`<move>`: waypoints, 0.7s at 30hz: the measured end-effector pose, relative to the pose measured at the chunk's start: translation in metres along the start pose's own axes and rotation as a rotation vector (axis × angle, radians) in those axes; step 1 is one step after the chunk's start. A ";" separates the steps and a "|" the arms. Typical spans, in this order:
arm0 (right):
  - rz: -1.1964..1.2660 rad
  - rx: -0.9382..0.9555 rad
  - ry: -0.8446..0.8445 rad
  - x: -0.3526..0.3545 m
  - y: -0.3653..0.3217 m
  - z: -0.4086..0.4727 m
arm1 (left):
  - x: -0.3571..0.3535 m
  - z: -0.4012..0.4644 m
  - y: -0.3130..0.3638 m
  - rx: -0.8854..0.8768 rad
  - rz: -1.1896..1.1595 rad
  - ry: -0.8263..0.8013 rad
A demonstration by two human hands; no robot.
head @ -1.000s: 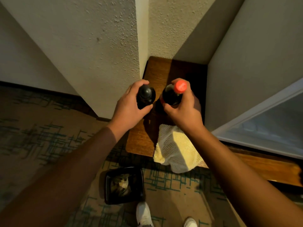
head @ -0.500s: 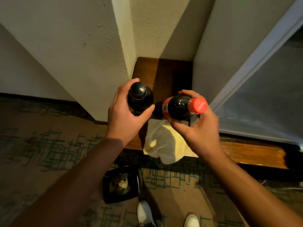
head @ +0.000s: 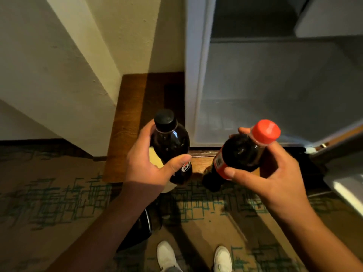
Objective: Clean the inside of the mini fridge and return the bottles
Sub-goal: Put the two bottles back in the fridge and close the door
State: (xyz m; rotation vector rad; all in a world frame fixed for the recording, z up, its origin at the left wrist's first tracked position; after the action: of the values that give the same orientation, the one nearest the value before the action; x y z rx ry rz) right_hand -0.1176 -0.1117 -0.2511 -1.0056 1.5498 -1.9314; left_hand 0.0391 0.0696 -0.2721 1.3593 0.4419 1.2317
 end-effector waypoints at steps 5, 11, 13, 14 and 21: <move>-0.005 -0.064 0.072 0.048 0.022 -0.015 | -0.046 -0.009 0.010 0.042 0.021 -0.081; -0.035 -0.110 0.168 0.099 0.045 -0.022 | -0.095 -0.006 0.028 0.009 0.025 -0.155; -0.024 -0.105 0.197 0.112 0.047 -0.021 | -0.109 -0.003 0.034 0.001 0.031 -0.162; -0.014 -0.101 0.209 0.117 0.047 -0.020 | -0.114 0.000 0.036 0.002 0.032 -0.163; -0.007 -0.014 0.246 0.141 0.054 0.003 | -0.139 0.027 0.050 -0.041 0.045 -0.157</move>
State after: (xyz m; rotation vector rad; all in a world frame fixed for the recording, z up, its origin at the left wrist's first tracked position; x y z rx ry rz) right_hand -0.2081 -0.2321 -0.2674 -0.8038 1.6948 -2.1166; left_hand -0.0096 -0.0724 -0.2759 1.4257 0.2761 1.1539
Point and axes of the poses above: each hand's wrist, its own z-axis towards the middle knuckle, its own x-axis out of the back of the hand, y = z × x, the point moved 6 cm from there along z, towards the middle knuckle, and after that the axes turned 4 degrees about y, right-handed, at the moved point
